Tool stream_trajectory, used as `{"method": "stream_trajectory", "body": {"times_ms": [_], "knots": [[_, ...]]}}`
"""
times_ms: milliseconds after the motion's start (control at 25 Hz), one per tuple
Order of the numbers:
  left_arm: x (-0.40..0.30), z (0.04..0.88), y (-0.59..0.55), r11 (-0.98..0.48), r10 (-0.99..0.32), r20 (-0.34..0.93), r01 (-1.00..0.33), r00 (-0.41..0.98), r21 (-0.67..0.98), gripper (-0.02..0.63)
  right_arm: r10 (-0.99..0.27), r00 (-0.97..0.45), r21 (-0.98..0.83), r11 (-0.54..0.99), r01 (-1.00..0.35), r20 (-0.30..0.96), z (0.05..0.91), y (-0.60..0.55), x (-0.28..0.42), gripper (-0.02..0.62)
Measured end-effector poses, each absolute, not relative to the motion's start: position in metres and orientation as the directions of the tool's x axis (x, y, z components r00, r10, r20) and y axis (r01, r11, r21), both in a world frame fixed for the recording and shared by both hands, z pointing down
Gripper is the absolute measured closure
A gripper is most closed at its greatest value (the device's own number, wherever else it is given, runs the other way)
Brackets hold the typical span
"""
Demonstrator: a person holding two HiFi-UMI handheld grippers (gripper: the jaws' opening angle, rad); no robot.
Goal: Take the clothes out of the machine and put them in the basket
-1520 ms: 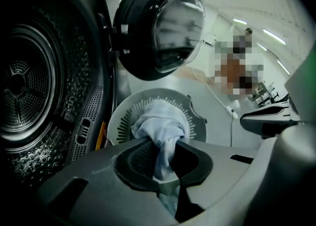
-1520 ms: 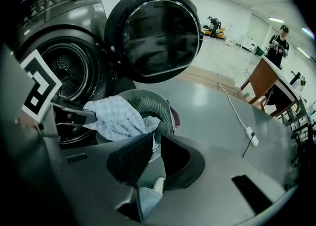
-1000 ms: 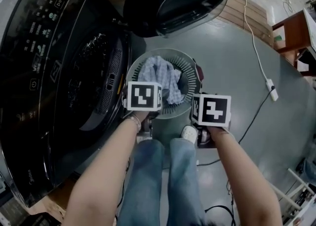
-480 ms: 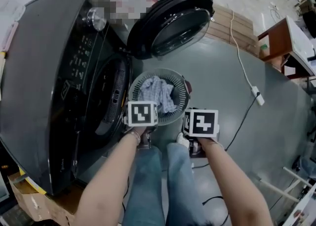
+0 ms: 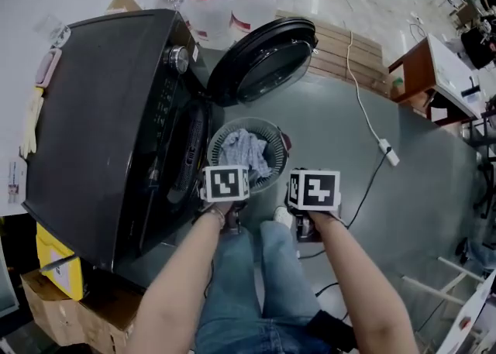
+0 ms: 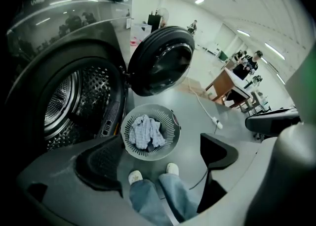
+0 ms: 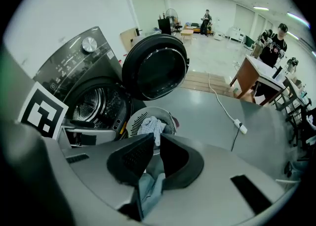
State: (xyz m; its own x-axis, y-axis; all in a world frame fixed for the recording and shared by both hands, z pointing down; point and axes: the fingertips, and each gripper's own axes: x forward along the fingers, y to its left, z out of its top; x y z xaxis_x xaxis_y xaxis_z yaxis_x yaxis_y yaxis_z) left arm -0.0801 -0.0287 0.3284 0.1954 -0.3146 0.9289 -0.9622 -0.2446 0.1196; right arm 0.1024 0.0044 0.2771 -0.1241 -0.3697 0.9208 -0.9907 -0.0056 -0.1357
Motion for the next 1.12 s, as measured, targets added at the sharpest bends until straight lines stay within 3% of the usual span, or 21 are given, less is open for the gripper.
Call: {"method": "stream_trajectory", "body": {"times_ms": [200, 360, 520, 1120], "knots": [[-0.089, 0.277, -0.025, -0.238, -0.365, 0.913, -0.967, 0.18, 0.095, 0.103, -0.392, -0.131, -0.146, -0.008, -0.989, 0.911, 0.236, 0.017, 0.1, 0.554], [-0.078, 0.23, -0.028, -0.244, -0.441, 0.854, -0.952, 0.277, 0.183, 0.107, -0.421, -0.159, -0.166, 0.02, -0.986, 0.893, 0.201, 0.028, 0.088, 0.555], [-0.084, 0.194, -0.029, -0.252, -0.498, 0.819, -0.951, 0.285, 0.178, 0.109, -0.423, -0.198, -0.19, 0.061, -0.98, 0.884, 0.177, 0.037, 0.075, 0.555], [-0.101, 0.114, -0.024, -0.312, -0.588, 0.732, -0.931, 0.345, 0.188, 0.109, -0.488, -0.245, -0.187, 0.165, -0.968, 0.838, 0.112, 0.034, 0.055, 0.555]]}}
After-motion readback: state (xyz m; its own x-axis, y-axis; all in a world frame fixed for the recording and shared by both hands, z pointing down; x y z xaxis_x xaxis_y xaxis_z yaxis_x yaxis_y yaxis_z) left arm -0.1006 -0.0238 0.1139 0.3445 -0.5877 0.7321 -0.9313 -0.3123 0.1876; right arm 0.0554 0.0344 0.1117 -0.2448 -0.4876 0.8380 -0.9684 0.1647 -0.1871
